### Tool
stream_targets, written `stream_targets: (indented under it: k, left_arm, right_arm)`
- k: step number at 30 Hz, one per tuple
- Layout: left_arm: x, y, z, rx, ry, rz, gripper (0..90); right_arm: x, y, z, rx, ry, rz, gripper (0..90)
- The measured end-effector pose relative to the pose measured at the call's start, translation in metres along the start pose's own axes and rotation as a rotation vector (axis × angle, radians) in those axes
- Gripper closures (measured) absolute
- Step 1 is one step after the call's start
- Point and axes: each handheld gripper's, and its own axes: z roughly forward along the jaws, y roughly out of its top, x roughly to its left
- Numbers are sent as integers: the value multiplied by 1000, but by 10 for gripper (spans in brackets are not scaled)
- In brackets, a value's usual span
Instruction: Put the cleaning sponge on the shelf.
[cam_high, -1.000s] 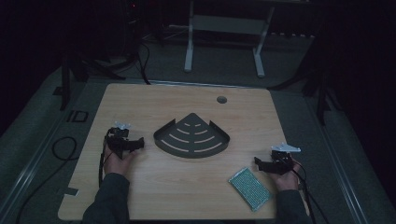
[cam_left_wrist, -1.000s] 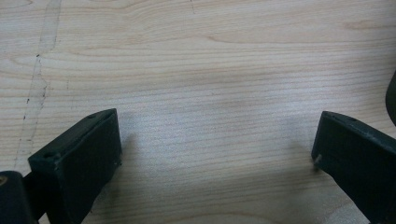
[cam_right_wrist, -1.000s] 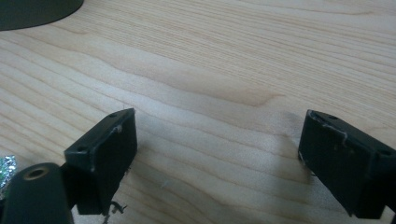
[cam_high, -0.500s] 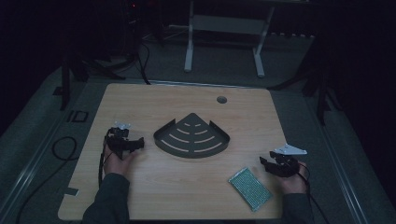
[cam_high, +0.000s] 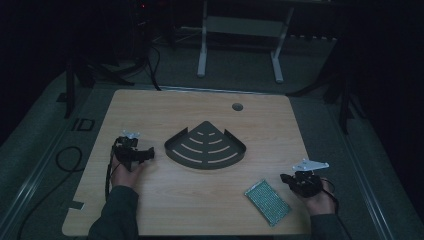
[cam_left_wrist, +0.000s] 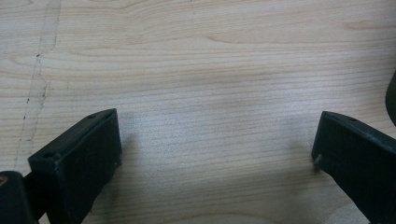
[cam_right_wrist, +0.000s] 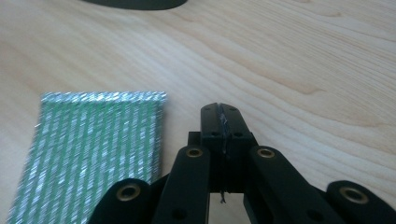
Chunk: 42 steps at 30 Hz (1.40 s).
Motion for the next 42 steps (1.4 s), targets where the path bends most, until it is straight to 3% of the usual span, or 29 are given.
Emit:
stream_targets:
  k: [7, 12, 16, 21, 27, 32, 42]
  left_arm:
    - [0, 0, 0, 0, 0, 0, 17]
    - [0, 0, 0, 0, 0, 0, 17]
    - [0, 0, 0, 0, 0, 0, 17]
    - [0, 0, 0, 0, 0, 0, 17]
    - [0, 0, 0, 0, 0, 0, 17]
    - [0, 0, 0, 0, 1, -1, 17]
    - [0, 0, 0, 0, 1, 0, 17]
  right_arm:
    - [26, -8, -13, 33, 17, -91, 897]
    - [42, -10, -15, 43, 26, -130, 897]
    - [53, -11, -15, 65, 41, -156, 897]
    - [63, -20, -19, 66, 51, -156, 894]
    - [68, -32, -21, 85, 64, -143, 895]
    - [65, -38, -11, 112, 68, -135, 897]
    - [59, -25, 0, 124, 78, -167, 898]
